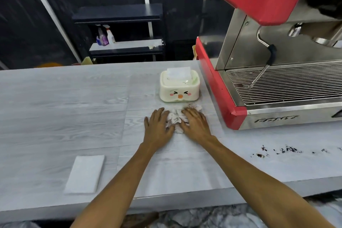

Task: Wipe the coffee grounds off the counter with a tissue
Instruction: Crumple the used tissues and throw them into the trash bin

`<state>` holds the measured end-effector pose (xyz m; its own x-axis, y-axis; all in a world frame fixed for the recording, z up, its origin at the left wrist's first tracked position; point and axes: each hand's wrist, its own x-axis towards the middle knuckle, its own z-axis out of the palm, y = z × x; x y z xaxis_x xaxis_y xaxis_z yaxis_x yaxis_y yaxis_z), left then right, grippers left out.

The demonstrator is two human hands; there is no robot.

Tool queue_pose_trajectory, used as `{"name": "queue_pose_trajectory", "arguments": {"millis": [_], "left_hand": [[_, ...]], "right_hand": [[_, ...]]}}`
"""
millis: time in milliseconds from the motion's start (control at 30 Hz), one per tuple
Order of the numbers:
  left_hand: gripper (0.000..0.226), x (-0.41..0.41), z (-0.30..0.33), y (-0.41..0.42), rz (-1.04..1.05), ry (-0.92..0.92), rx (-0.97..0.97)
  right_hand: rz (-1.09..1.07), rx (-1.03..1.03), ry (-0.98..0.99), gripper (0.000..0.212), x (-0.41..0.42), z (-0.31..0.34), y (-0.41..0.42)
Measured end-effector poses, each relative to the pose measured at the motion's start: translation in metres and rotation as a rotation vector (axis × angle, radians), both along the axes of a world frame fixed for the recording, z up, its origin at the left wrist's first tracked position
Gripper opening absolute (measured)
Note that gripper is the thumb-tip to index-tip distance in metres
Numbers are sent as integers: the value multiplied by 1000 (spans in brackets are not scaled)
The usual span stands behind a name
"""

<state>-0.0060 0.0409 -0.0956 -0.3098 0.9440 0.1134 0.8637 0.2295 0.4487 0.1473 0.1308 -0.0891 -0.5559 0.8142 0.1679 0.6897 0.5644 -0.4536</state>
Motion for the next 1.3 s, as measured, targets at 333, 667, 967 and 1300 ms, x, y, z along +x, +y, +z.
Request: {"name": "queue_pose_trajectory", "arguments": {"millis": [333,667,967,1300], "left_hand": [[57,8,-1,4,20,-85,111],[52,20,-5,4,109,-36,139],[19,20,-8,3,89,-107,277],[20,31,11,-23,29,-231,282]], "right_hand": [[75,-30,249,35,9,-9,7],[50,-44,251,35,13,-5,1],[44,-9,256,25,16,-7,0],[65,41,301,31,29,-7,-19]]}}
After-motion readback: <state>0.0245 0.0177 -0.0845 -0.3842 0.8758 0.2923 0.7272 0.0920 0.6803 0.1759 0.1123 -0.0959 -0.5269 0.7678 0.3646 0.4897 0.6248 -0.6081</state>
